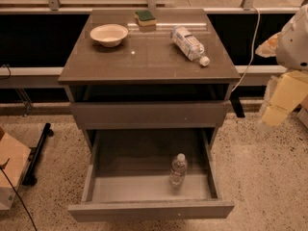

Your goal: Pick water bottle from middle drawer and place on counter

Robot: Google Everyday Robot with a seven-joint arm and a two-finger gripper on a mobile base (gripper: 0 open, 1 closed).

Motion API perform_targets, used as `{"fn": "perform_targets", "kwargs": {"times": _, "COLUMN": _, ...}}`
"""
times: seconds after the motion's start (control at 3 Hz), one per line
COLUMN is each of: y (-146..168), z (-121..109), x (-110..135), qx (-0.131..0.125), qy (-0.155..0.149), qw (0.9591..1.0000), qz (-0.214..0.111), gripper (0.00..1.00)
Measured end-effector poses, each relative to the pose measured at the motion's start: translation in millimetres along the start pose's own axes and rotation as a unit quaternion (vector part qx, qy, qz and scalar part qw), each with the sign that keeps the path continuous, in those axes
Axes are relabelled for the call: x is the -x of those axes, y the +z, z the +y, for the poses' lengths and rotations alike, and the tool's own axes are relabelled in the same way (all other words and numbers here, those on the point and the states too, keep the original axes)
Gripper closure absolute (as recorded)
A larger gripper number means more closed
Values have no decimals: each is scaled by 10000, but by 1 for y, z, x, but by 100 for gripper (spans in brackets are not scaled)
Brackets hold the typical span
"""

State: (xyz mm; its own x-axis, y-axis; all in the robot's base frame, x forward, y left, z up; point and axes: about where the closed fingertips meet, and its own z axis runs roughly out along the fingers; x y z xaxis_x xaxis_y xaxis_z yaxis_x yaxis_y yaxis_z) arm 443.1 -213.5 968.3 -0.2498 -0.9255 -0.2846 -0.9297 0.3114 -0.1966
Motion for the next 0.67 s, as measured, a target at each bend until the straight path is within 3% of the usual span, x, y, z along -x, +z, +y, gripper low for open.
{"fn": "perform_targets", "kwargs": {"times": 0.33, "y": 25, "z": -3, "x": 2, "qx": 349, "qy": 531, "qw": 9963, "qz": -580, "gripper": 0}}
{"fn": "perform_targets", "kwargs": {"times": 0.67, "y": 48, "z": -1, "x": 11, "qx": 468, "qy": 767, "qw": 9890, "qz": -1177, "gripper": 0}}
